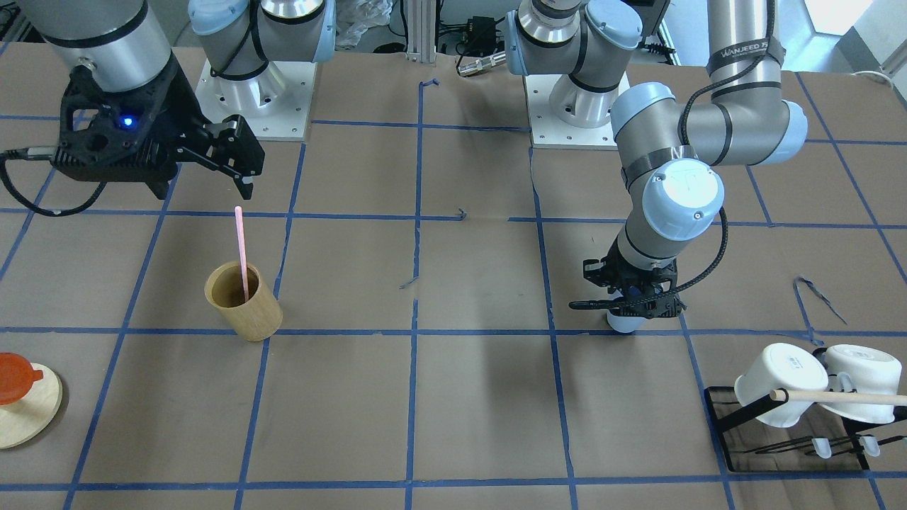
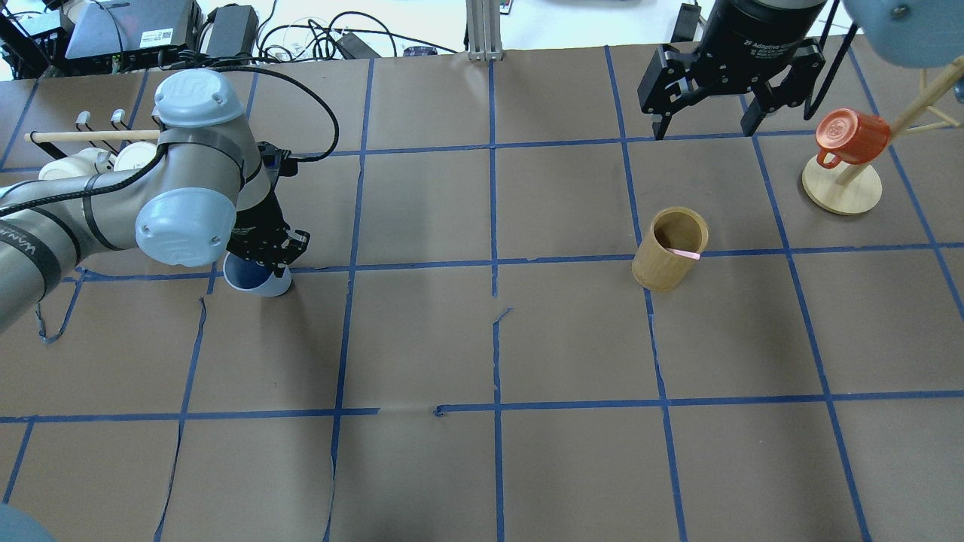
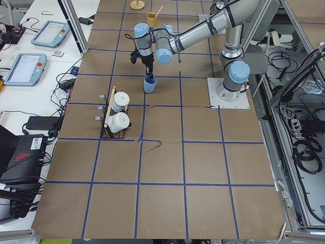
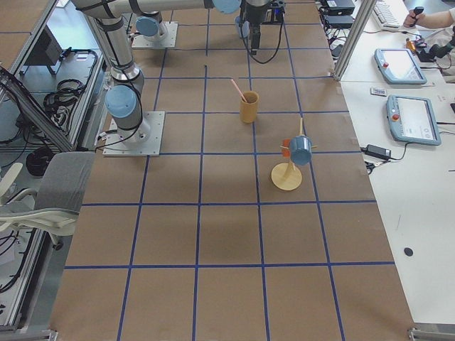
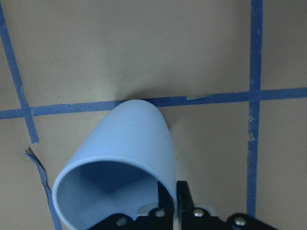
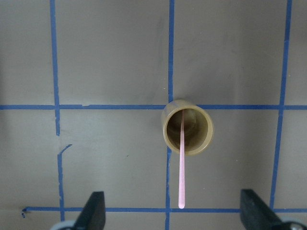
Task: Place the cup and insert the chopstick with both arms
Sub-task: 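Lower the left gripper onto the light blue cup and grasp its rim, then carry the blue cup to table center with left gripper while right descends to chopstick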
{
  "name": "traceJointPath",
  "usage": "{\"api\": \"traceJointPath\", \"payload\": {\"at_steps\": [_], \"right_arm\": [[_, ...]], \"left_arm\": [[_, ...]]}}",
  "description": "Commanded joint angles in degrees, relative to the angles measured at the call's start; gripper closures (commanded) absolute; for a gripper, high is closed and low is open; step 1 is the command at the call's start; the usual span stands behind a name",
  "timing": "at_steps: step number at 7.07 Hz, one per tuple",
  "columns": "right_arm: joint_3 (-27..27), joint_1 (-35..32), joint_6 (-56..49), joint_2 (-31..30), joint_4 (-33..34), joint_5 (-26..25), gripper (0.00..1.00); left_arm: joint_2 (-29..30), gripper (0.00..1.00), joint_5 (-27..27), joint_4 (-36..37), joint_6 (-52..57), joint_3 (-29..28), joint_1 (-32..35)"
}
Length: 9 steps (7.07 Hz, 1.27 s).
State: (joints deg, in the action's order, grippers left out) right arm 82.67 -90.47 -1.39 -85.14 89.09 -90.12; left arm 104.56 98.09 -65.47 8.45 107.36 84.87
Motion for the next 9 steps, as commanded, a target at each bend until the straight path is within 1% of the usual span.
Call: {"api": "traceJointPath", "payload": {"at_steps": [1, 2, 3, 4, 5, 6, 7, 8, 9], "right_arm": [[3.0, 2.2, -5.1, 0.4, 5.0, -2.8, 0.0], [3.4, 2.8, -4.9, 0.5, 4.1, -3.0, 0.0], [4.8, 3.2, -4.8, 0.2, 1.5, -2.9, 0.0], [7.0, 3.3, -1.8, 0.1, 1.8, -2.9, 0.0], [7.8, 3.3, 0.3, 0.6, 1.5, -2.9, 0.0], [9.5, 3.3, 0.6, 0.8, 1.6, -3.0, 0.0], [11.7, 3.3, 0.7, 1.3, 2.2, -3.0, 0.0], [12.1, 3.3, 0.6, 1.3, 2.0, -2.8, 0.0], [12.5, 3.3, 3.9, 2.0, 1.4, -2.3, 0.0]], "left_arm": [[-0.7, 1.0, -0.3, 0.7, -0.8, -0.2, -0.2], [-0.9, 1.0, -1.6, 0.2, -1.8, -1.4, 1.0], [-1.1, 1.0, -5.4, -1.1, -6.0, -3.0, 1.7], [-0.9, 1.0, -9.3, -2.1, -13.3, -5.0, 5.1], [0.1, 1.0, -11.1, -2.1, -24.2, -6.8, 9.1], [0.9, 1.0, -13.0, -2.0, -34.7, -7.5, 12.4], [1.8, 1.0, -17.1, -1.6, -44.8, -8.8, 15.7], [4.0, 1.0, -19.3, -1.1, -54.1, -10.7, 18.4], [6.6, 1.0, -22.4, -0.6, -56.7, -12.5, 19.8]]}}
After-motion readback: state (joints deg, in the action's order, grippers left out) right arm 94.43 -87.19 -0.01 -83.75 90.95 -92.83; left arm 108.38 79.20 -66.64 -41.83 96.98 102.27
